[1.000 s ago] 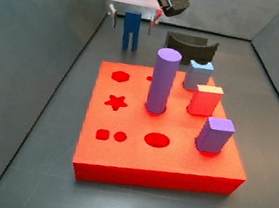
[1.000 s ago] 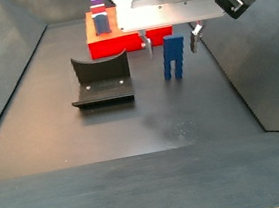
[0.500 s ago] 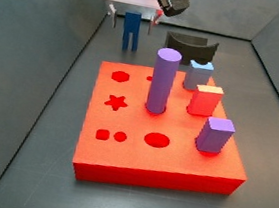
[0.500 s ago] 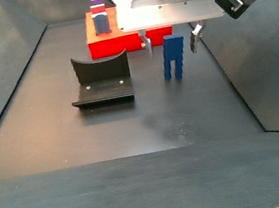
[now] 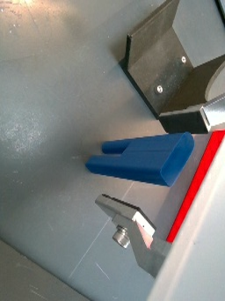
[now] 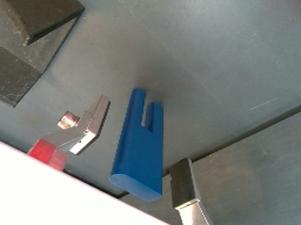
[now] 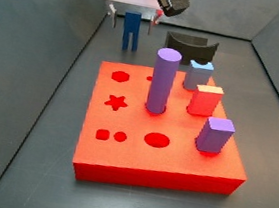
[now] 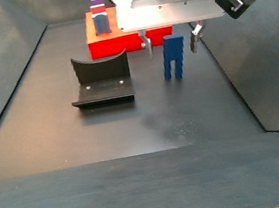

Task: Pick up the square-circle object. Move up. Place the square-circle object on the fixture. Regrasp the square-circle object. Rotate the square-circle object. Move to above the board. Insert the square-circle object.
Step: Rotate the square-circle object.

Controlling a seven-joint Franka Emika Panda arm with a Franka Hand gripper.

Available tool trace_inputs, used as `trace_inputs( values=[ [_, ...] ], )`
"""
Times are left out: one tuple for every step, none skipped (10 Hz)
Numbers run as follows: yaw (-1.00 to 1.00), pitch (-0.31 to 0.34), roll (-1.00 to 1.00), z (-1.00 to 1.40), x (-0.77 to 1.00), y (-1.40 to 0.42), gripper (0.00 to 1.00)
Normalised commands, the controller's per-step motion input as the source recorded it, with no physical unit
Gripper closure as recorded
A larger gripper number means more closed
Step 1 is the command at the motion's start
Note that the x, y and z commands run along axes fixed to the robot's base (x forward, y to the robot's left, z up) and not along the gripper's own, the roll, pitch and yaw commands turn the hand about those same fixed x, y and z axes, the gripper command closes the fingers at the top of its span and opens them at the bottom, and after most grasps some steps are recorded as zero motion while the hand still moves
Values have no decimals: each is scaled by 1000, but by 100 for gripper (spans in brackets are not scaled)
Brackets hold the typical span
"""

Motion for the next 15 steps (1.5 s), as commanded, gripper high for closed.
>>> trace_inputs(
  values=[
    [2, 0, -224, -2, 1, 9, 0],
    [2, 0, -224, -2, 1, 9, 0],
    [2, 0, -224, 1000, 0, 135, 0],
    [0, 10, -223, 1000, -9, 135, 0],
    [-26, 37, -217, 1000, -25, 114, 0],
    [-41, 48, -210, 918, -17, 95, 0],
    [-51, 52, -202, 747, -13, 76, 0],
    [-55, 54, -193, 567, -12, 57, 0],
    [-56, 58, -180, 321, -7, 44, 0],
    [1000, 5, -14, 0, 0, 0, 0],
    [1000, 5, -13, -97, 12, -3, 0],
    [1000, 4, -13, -102, 40, -21, 0],
    [1000, 3, -14, -64, 42, -8, 0],
    [1000, 2, -14, -38, 37, -5, 0],
    [1000, 2, -15, -33, 36, -3, 0]
  ],
)
